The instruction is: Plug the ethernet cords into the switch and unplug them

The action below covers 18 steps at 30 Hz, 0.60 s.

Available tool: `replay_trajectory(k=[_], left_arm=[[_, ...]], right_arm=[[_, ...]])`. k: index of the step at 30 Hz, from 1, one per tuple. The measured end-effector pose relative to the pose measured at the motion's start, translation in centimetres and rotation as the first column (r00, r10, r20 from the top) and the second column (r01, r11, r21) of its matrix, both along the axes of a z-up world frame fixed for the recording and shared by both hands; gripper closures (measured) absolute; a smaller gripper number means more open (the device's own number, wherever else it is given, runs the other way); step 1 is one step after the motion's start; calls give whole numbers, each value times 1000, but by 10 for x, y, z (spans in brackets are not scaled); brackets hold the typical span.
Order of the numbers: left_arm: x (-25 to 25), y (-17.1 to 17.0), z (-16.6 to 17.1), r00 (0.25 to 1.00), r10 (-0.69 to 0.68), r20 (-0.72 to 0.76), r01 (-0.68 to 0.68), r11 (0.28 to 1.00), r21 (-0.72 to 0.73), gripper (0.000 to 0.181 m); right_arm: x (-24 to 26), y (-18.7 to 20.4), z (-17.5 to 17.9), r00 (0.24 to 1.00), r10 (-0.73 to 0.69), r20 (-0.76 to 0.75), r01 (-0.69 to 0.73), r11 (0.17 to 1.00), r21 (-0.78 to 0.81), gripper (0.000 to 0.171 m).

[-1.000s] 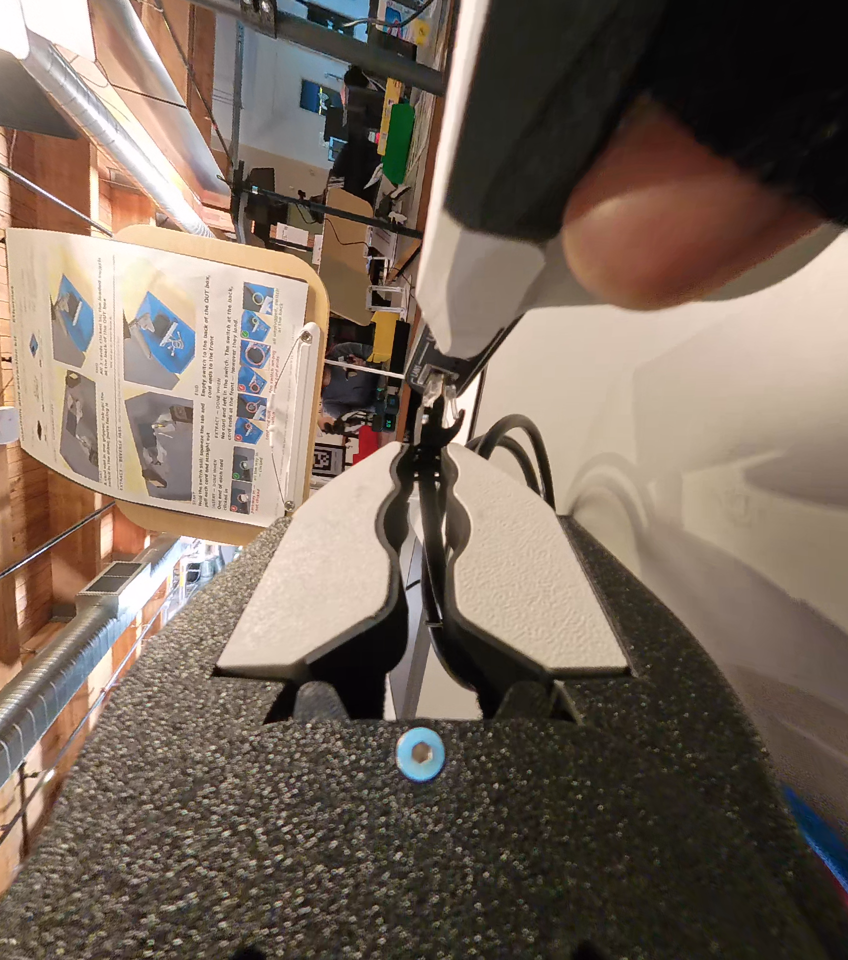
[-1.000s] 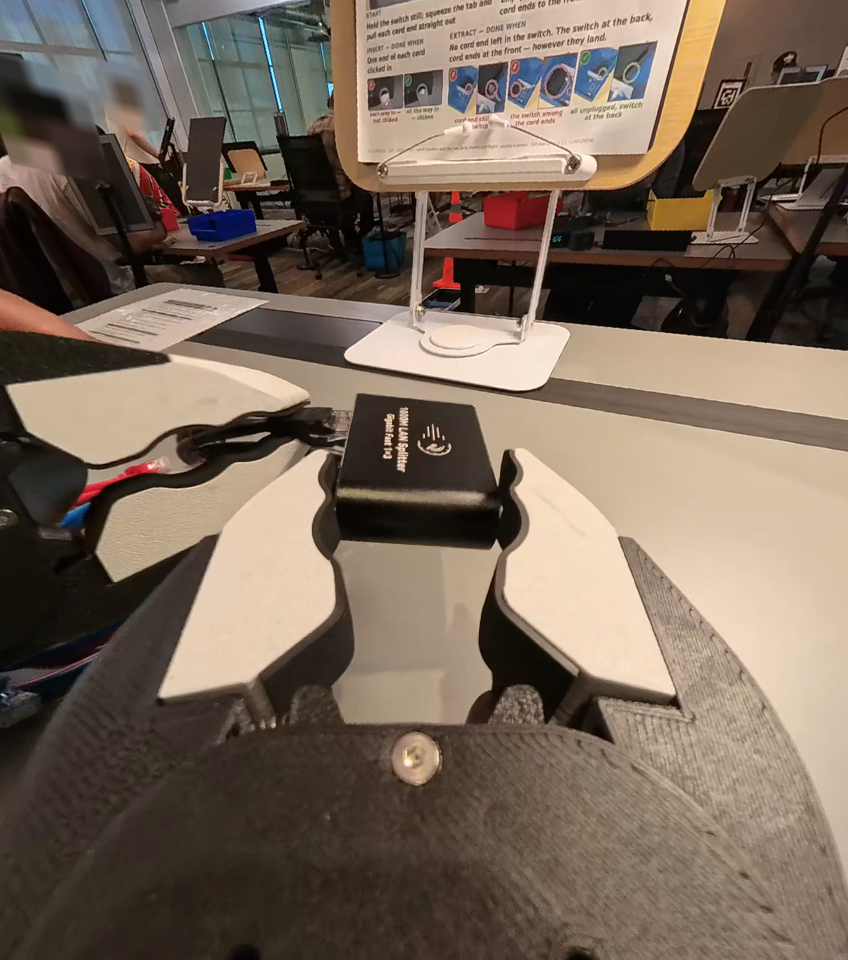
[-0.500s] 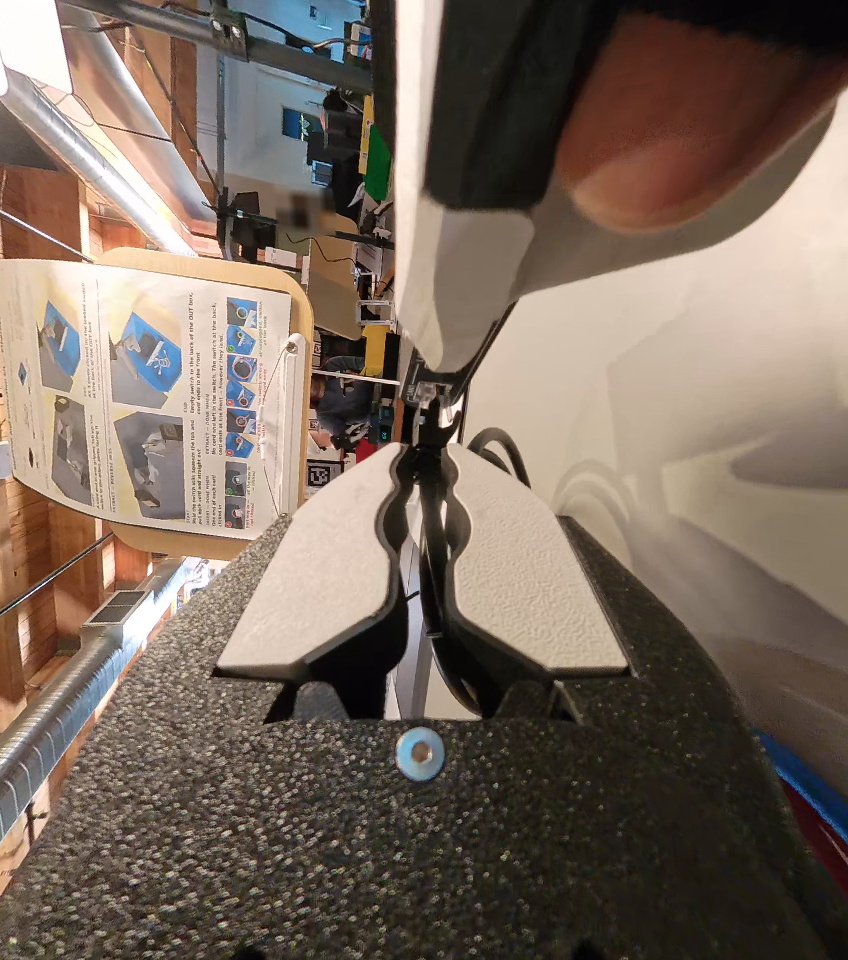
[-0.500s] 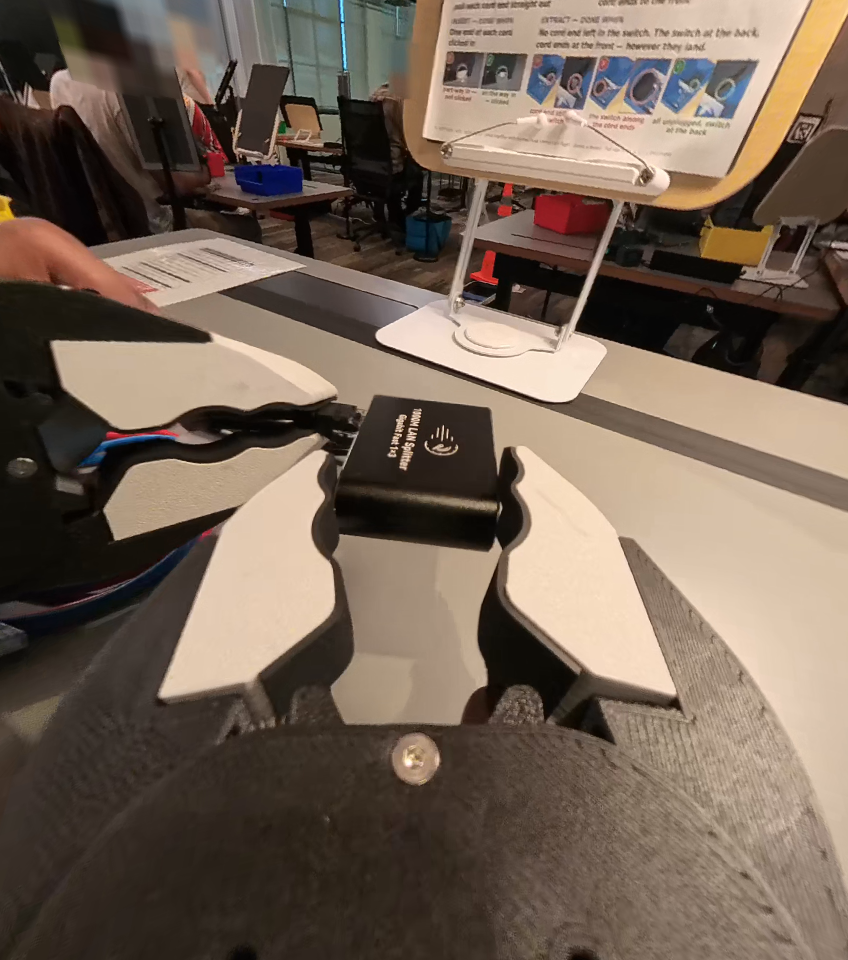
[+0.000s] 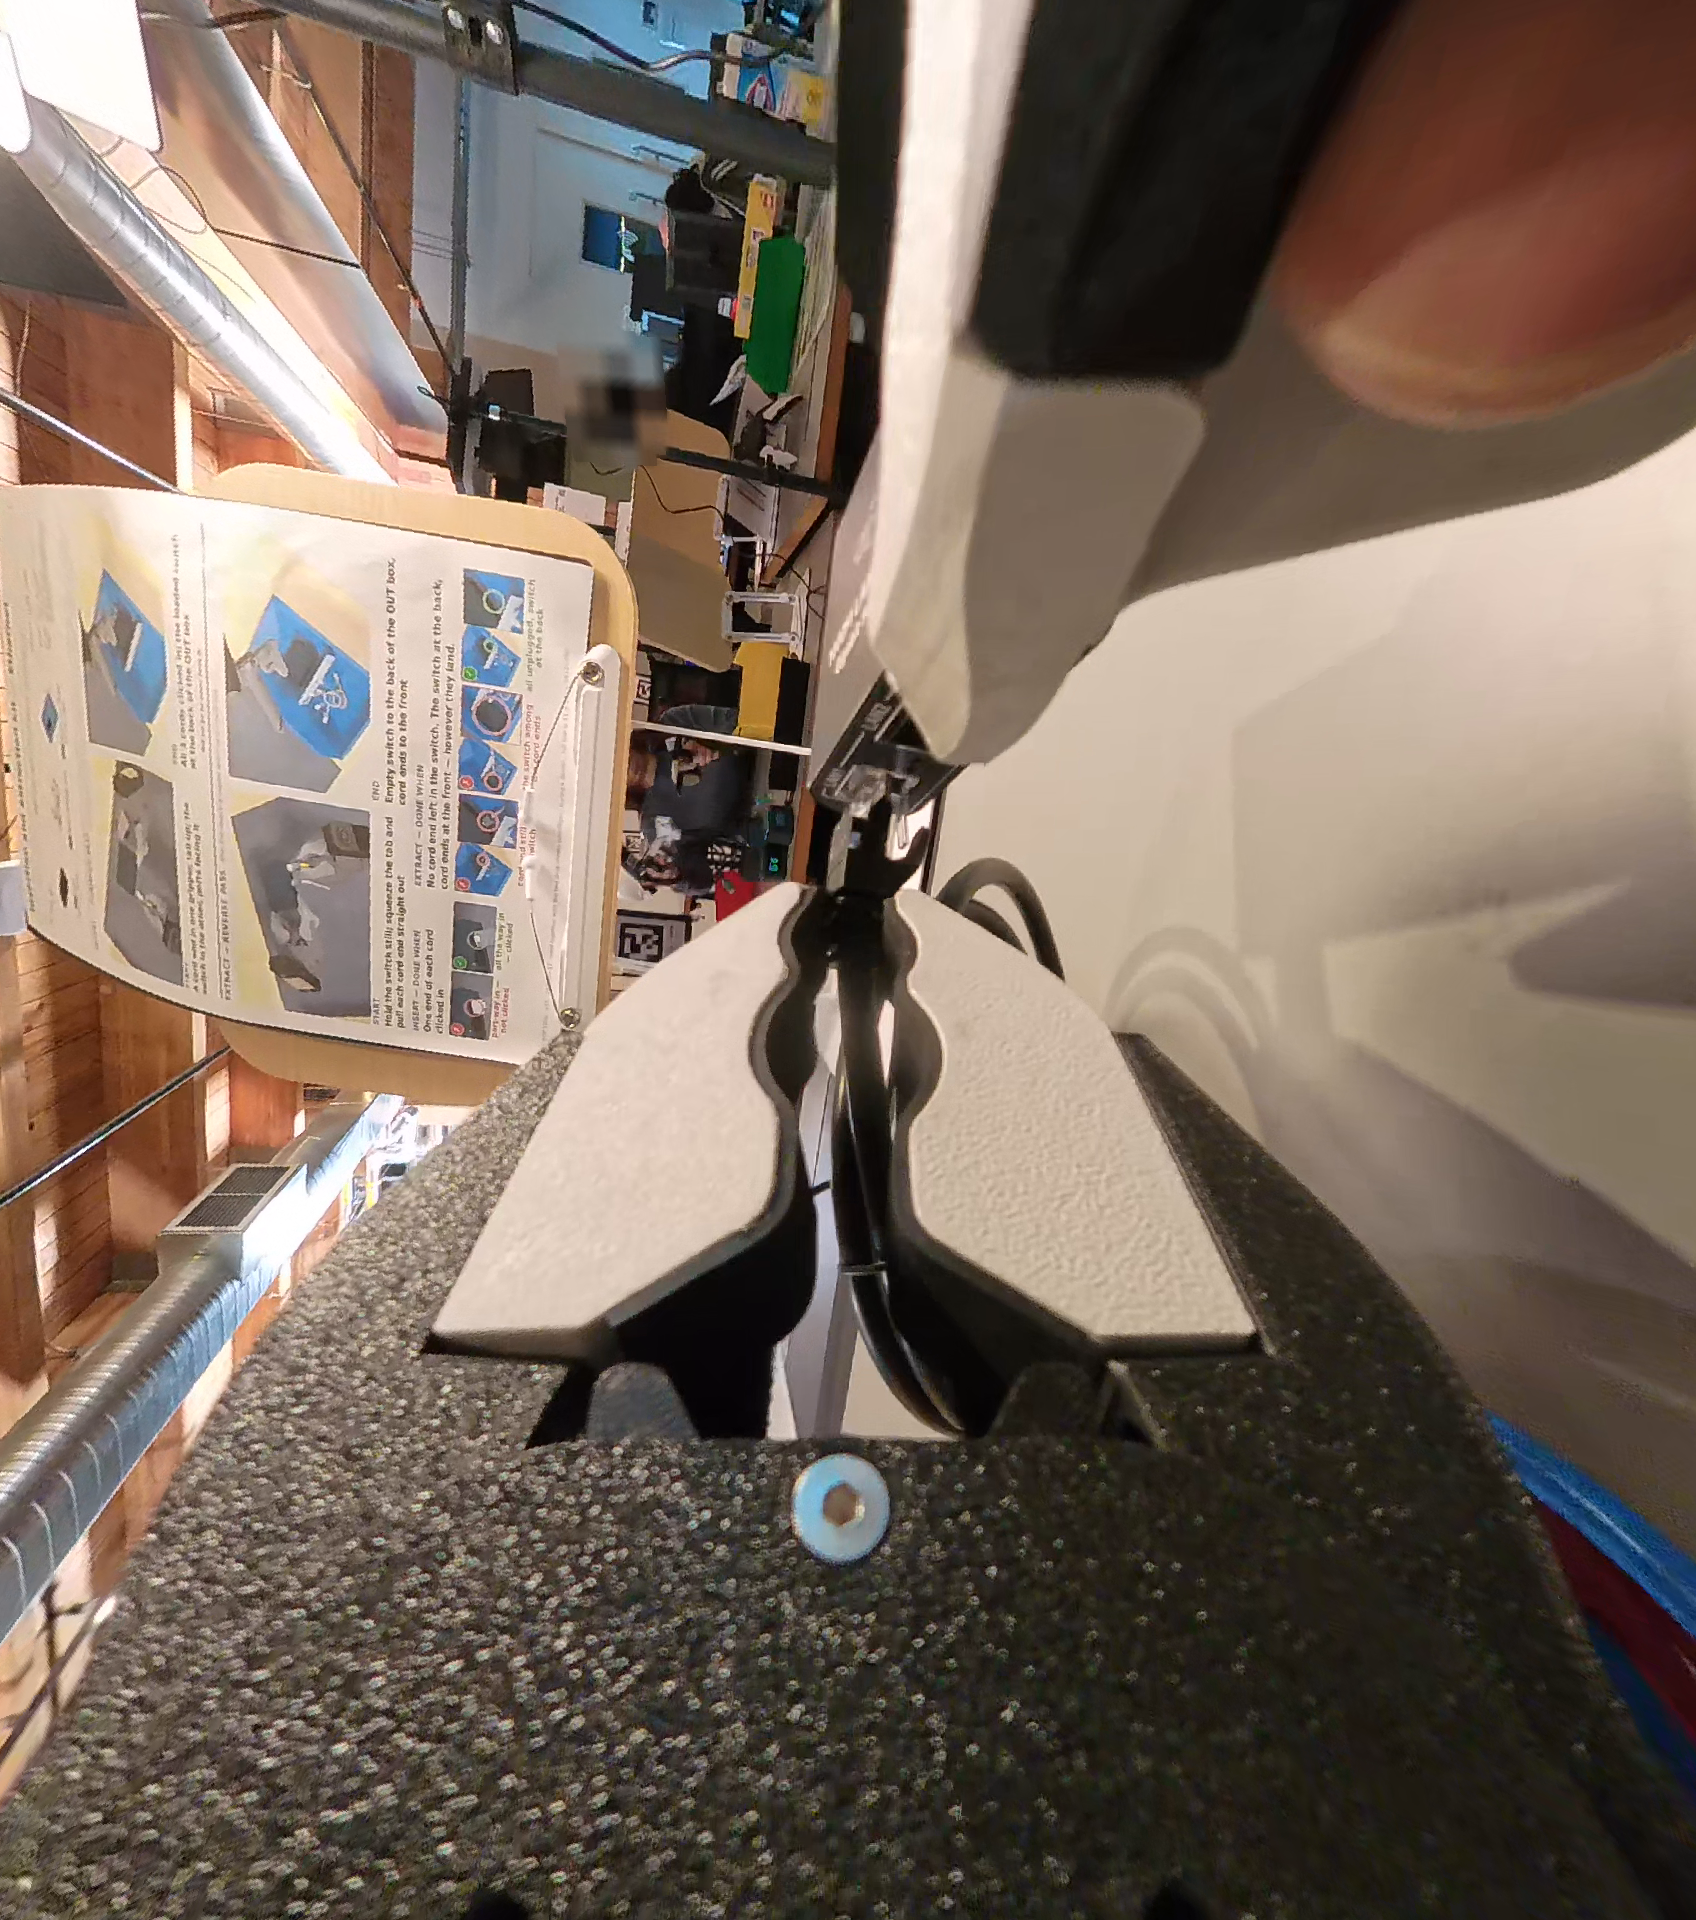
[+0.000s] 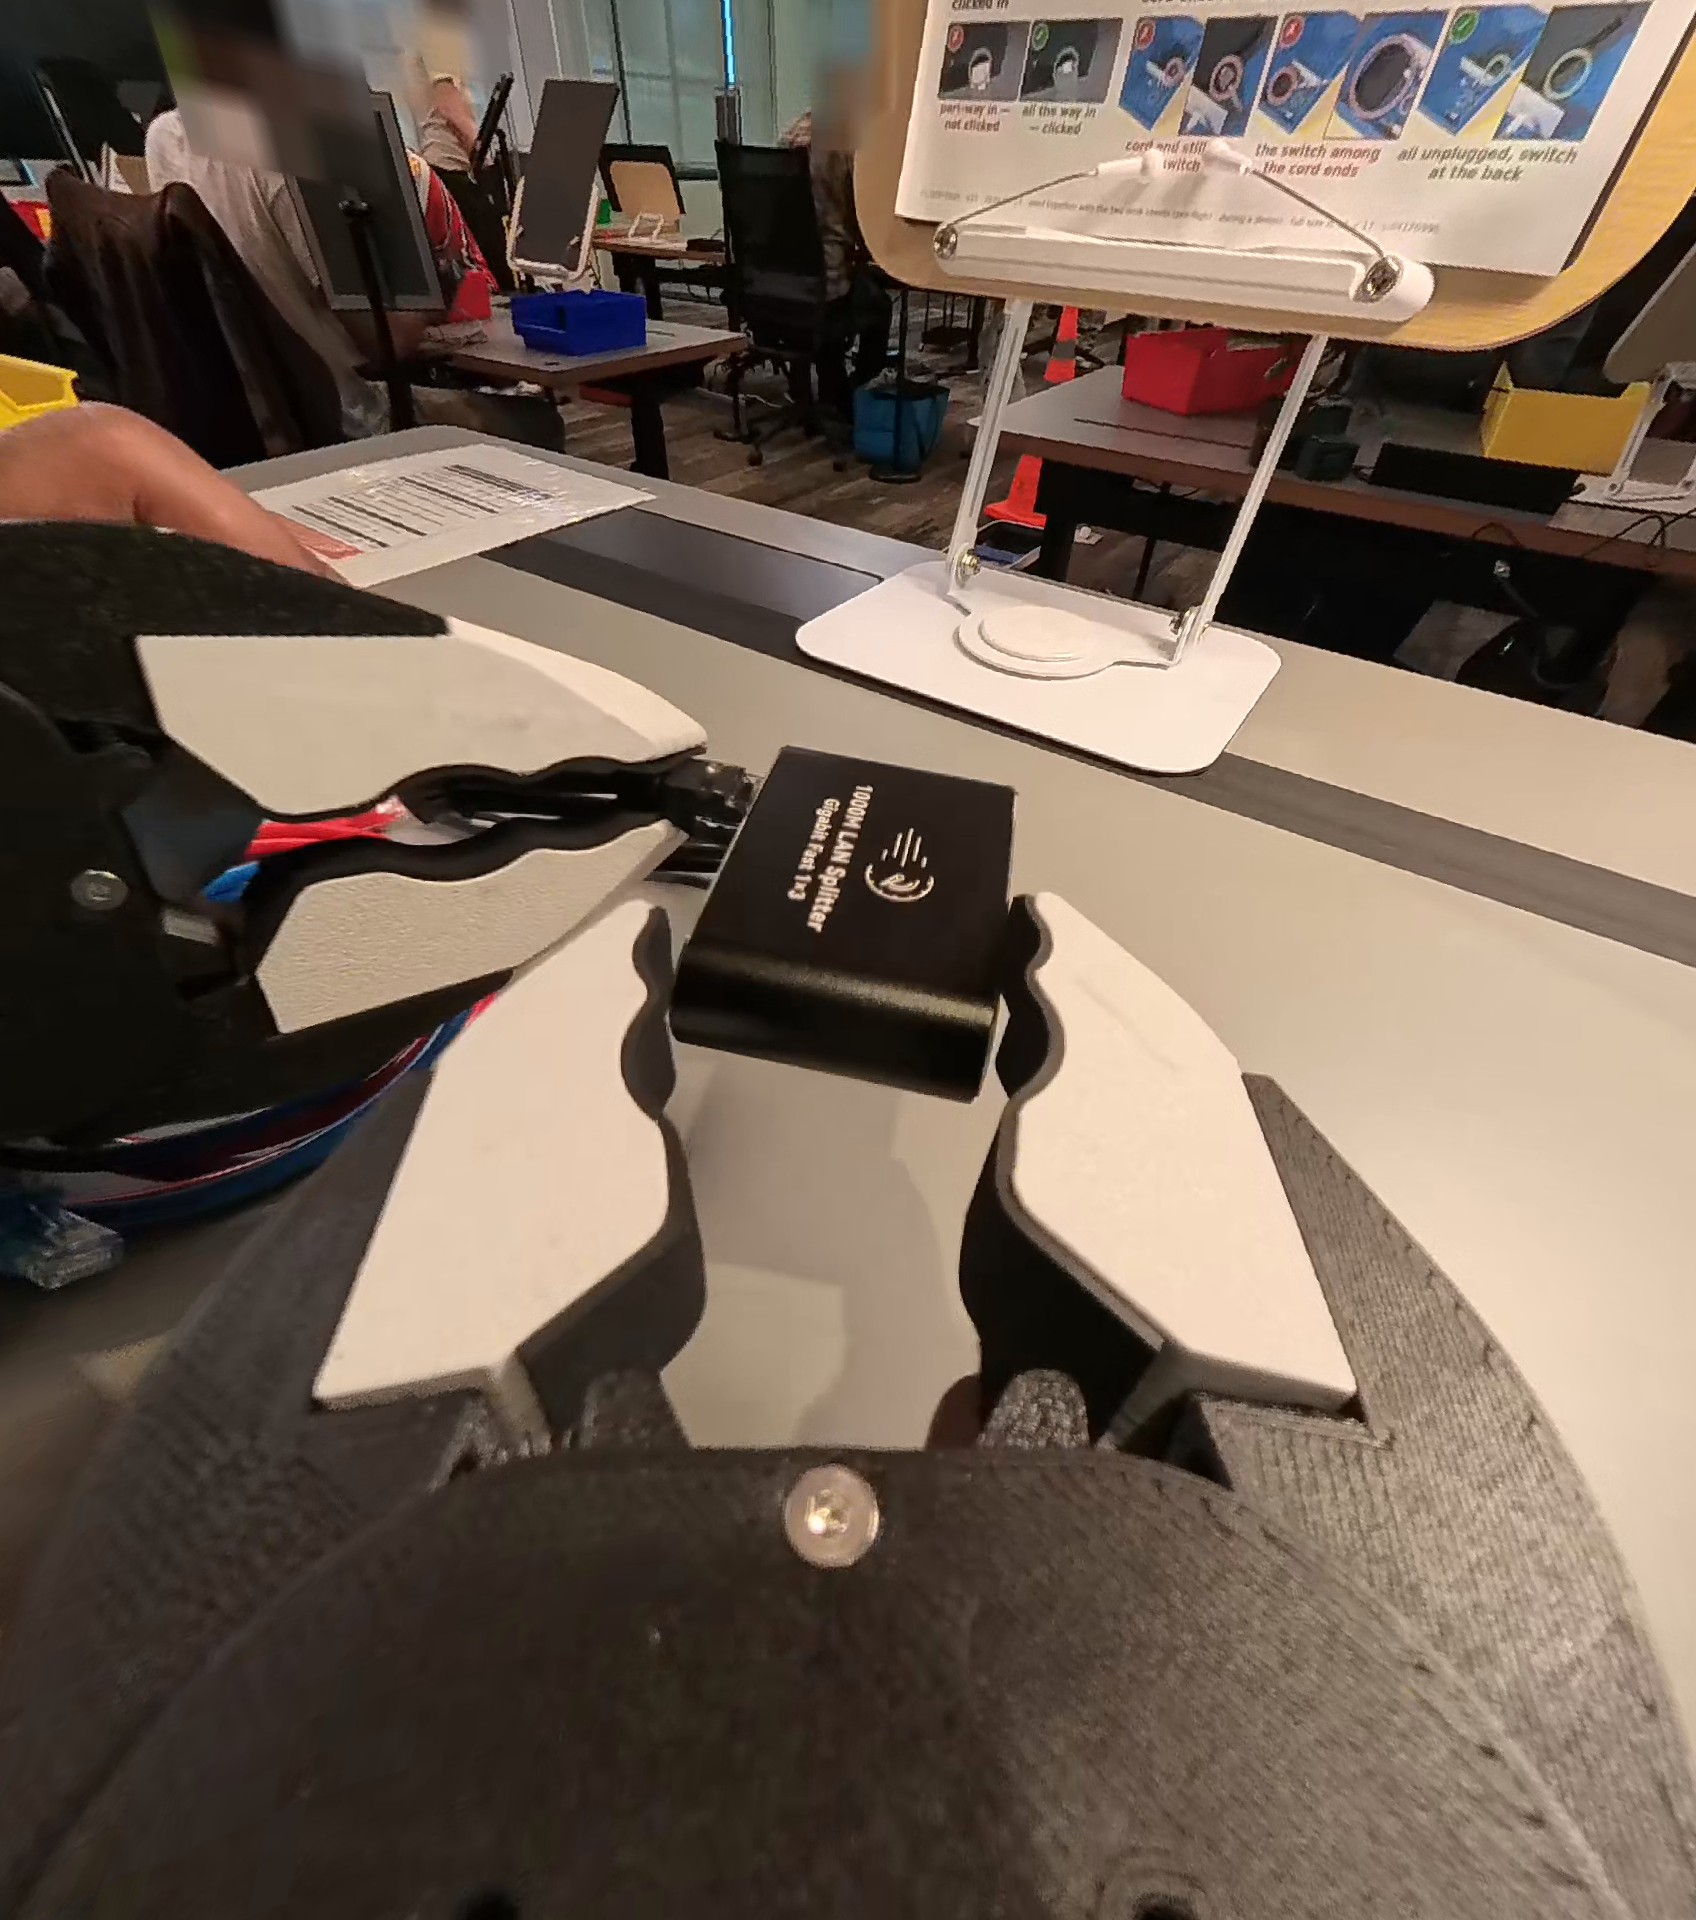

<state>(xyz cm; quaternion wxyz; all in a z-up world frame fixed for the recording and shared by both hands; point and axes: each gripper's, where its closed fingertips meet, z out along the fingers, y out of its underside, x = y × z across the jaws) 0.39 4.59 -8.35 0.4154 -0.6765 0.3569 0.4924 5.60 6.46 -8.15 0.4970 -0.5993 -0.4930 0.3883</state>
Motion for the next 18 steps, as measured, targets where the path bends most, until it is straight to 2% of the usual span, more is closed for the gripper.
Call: replay_trajectory(k=[1, 8, 18], left_arm=[[0, 1, 0, 1000, -8, 14, 8, 1000, 4, 171], [4, 2, -1, 999, -36, 17, 35, 999, 10, 171], [8, 2, -6, 999, -45, -8, 45, 999, -17, 171]], right_arm=[[0, 1, -1, 1000, 6, 9, -6, 1000, -3, 109], [0, 7, -15, 999, 22, 36, -15, 985, -173, 109], [1, 6, -18, 997, 44, 59, -33, 982, -185, 110]])
